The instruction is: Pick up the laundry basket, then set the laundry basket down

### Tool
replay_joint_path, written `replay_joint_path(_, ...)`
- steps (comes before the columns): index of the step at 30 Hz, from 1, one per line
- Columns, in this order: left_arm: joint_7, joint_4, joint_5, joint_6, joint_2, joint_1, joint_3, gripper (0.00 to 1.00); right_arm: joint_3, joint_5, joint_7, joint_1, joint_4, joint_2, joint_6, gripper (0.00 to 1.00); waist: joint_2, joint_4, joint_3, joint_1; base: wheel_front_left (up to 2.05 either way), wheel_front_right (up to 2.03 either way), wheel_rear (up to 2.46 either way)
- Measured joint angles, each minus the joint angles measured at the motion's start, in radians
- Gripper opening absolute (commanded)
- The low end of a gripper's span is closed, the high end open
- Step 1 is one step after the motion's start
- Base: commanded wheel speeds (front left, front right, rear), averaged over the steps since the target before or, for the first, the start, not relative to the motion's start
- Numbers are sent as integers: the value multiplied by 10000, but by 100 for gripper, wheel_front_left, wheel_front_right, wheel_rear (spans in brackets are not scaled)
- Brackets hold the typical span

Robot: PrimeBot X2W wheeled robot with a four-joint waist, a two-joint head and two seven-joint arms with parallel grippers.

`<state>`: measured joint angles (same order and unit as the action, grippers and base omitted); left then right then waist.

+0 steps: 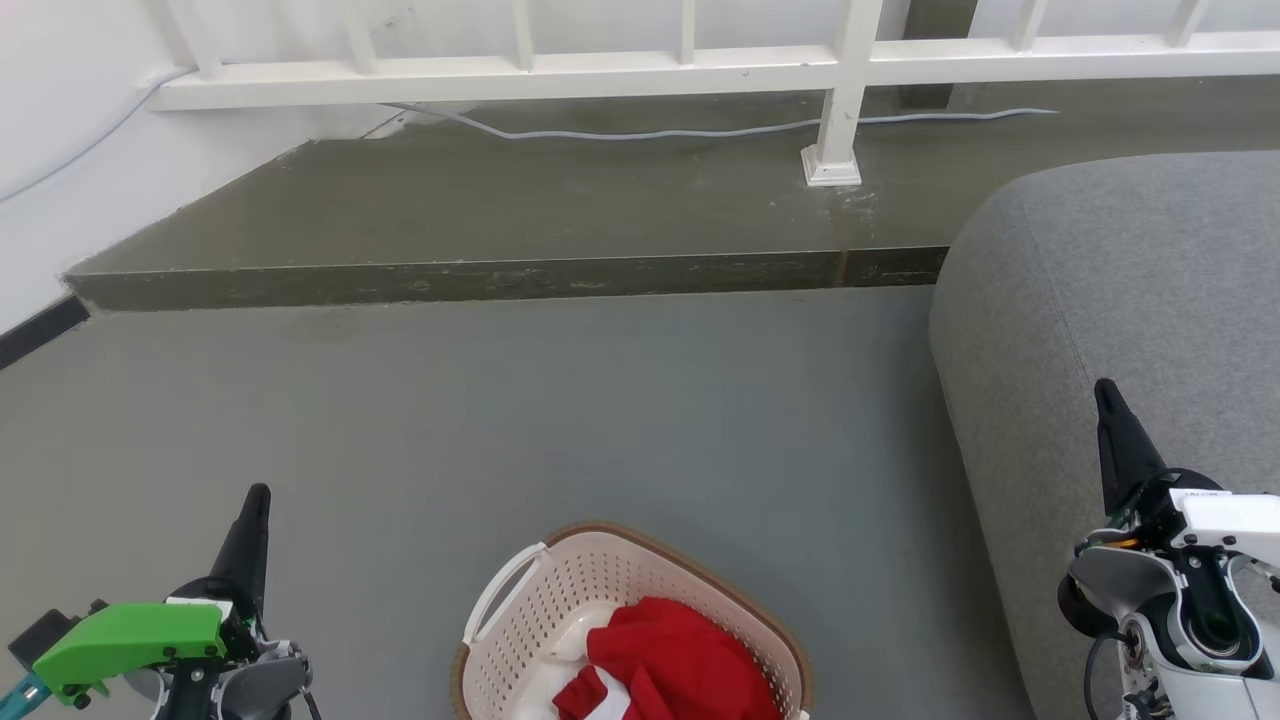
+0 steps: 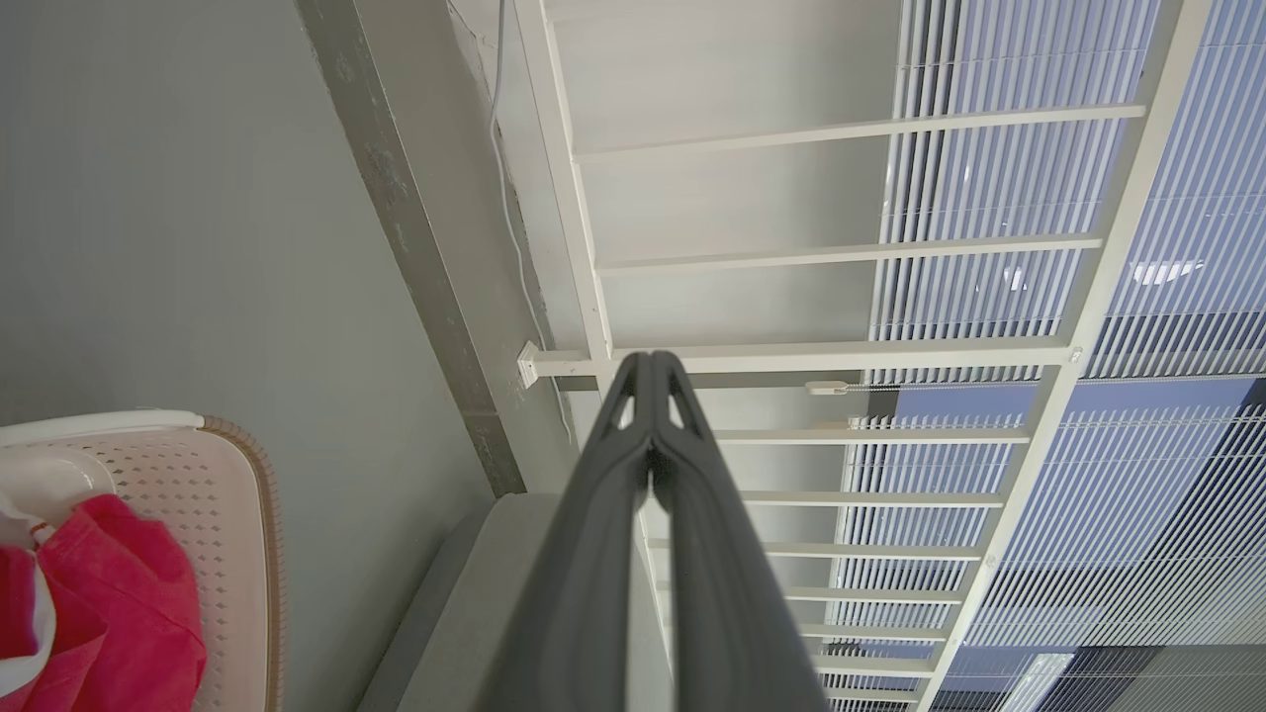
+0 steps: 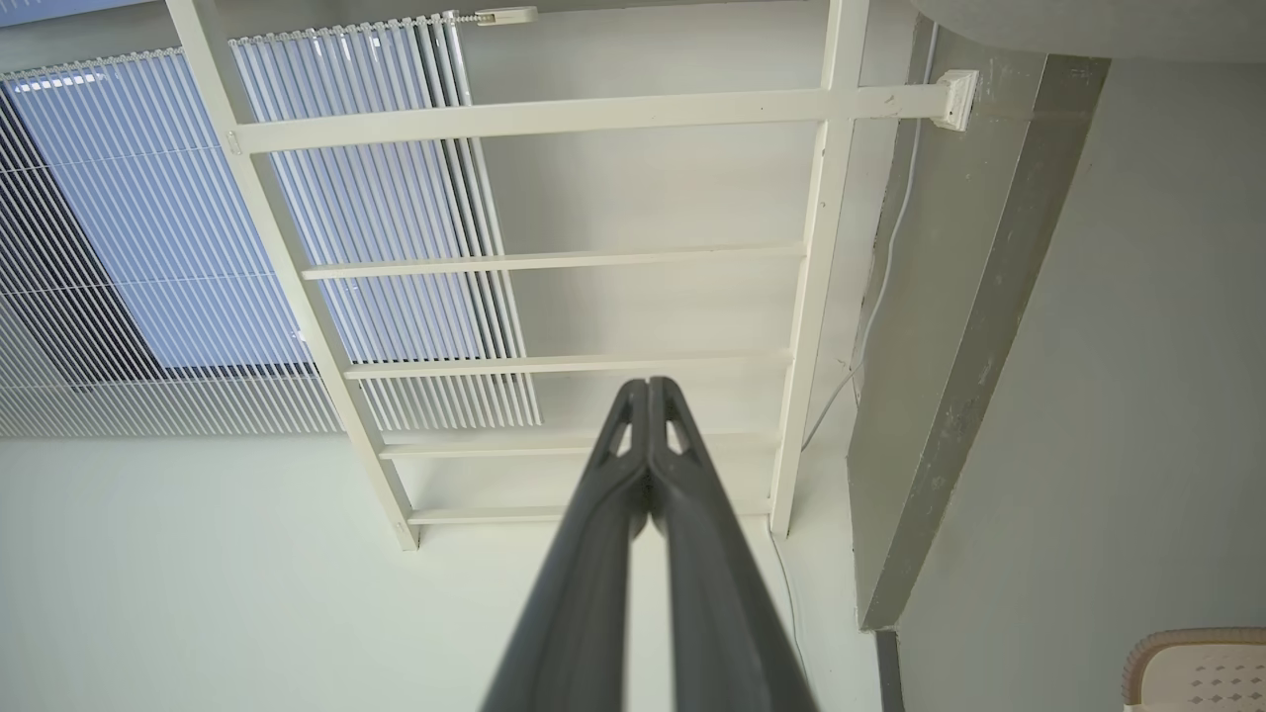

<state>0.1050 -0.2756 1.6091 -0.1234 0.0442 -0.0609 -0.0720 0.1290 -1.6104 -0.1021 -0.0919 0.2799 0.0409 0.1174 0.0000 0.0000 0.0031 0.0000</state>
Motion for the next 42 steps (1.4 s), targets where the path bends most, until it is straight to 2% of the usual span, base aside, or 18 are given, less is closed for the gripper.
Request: replay_joint_path(42,0,2,-2,0,-4,0,-6,0,2,0,0,0,0,-2,0,0,0,0,0,0,0,0,0)
